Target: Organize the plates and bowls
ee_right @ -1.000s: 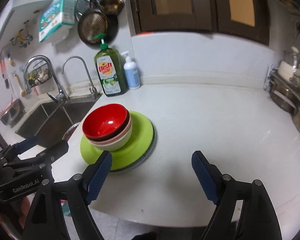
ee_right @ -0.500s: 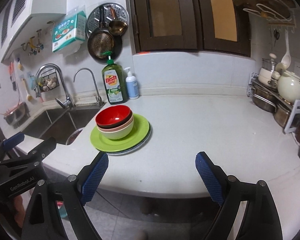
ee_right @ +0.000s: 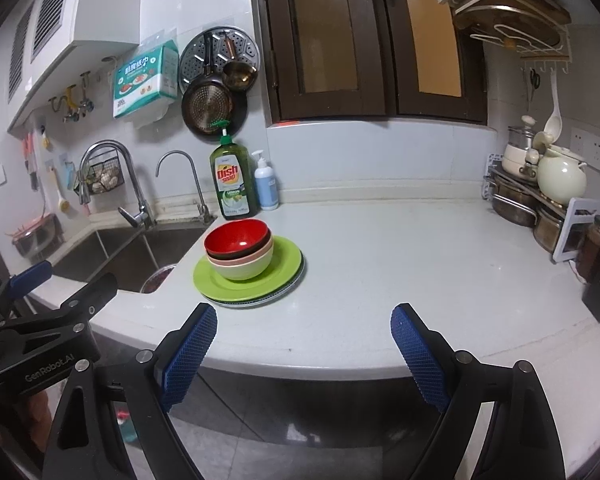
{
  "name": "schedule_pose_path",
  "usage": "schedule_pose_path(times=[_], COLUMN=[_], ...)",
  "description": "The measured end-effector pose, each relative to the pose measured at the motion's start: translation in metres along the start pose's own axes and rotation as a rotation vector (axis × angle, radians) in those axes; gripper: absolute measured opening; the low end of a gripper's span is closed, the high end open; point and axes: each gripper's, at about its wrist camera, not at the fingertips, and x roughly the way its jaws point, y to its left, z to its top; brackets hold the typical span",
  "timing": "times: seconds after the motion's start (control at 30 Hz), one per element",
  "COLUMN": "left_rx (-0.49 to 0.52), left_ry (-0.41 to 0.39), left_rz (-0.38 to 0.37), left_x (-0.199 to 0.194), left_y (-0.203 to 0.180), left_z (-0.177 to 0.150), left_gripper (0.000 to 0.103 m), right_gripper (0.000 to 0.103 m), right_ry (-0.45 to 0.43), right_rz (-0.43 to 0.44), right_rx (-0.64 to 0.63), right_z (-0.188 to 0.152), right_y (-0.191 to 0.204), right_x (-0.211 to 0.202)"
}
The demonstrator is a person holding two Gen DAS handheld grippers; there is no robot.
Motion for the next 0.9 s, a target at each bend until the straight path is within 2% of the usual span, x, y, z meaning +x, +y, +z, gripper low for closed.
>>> schedule_pose_path(times=[0.9], left_rx=[0.009], left_ry=[-0.031], left_rz=[-0.033], left_x=[-0.019], left_y=[-0.003], left_z=[0.000], left_gripper=[0.103], right_gripper=[0.090], right_ry=[-0.034], right_rz=[-0.037], right_rx=[-0.003], right_z=[-0.003], right_y=[-0.001], right_x=[-0.024])
